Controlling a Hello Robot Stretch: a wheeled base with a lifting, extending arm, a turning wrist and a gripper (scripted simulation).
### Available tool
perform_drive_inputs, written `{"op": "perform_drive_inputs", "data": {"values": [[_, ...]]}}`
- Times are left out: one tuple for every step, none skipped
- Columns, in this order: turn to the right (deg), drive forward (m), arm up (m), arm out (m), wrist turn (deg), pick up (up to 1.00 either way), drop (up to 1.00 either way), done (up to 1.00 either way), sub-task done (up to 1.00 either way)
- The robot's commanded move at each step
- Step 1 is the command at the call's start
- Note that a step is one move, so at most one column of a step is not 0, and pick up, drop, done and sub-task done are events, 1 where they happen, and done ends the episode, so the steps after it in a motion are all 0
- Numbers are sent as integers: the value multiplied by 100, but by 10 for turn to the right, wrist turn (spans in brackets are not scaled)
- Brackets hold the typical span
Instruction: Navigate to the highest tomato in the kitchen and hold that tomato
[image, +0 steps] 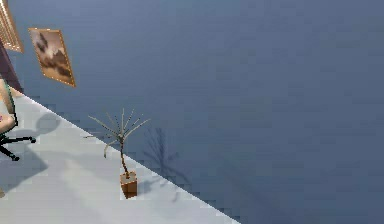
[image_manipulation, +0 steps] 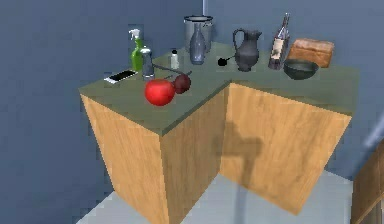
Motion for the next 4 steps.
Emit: {"op": "perform_drive_inputs", "data": {"values": [[0, 0, 50, 0, 0, 0, 0, 0, 0], [0, 0, 38, 0, 0, 0, 0, 0, 0], [0, 0, 0, 50, 0, 0, 0, 0, 0], [0, 0, 0, 0, 450, 0, 0, 0, 0]]}}
